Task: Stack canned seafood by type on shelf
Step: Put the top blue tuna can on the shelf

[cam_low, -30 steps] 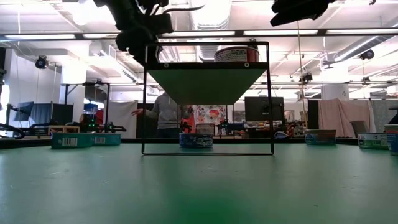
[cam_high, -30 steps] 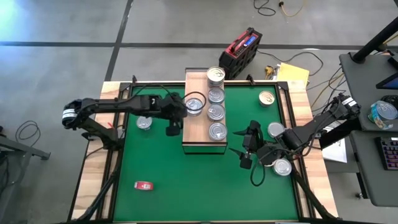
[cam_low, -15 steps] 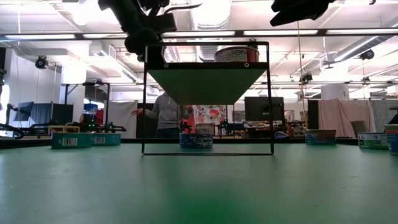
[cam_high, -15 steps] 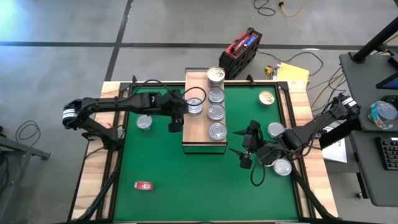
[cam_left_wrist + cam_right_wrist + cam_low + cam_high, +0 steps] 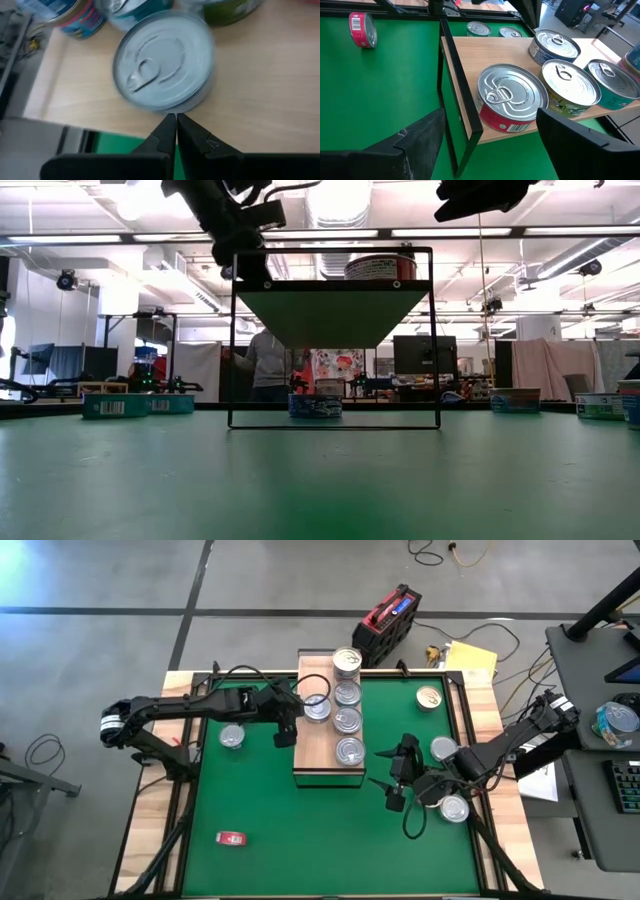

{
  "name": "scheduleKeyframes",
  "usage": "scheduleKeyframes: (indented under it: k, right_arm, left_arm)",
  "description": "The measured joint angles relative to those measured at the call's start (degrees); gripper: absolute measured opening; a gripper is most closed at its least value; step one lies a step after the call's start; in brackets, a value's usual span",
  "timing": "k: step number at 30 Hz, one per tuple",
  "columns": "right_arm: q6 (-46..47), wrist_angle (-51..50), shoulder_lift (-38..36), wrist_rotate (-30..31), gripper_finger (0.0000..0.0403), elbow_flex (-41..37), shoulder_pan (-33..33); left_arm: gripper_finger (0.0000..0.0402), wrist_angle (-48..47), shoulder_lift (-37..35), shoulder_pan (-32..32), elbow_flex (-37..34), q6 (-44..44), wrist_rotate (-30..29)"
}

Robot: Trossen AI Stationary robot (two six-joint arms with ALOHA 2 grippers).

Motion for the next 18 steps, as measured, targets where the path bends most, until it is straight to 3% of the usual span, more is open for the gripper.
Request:
scheduleKeyframes:
  k: [8,18]
  right_arm:
    - [0.0,-0.1,0.0,0.0,0.0321,0.0,0.0]
    - [0.0,-0.1,0.0,0.0,0.0309,0.0,0.0]
  left_arm:
    - [0.0000,0.1,0.1,-0.2,0.8,0.4,19.8]
    - [0.0000,4.6,3.0,0.0,0.9,2.0,19.4]
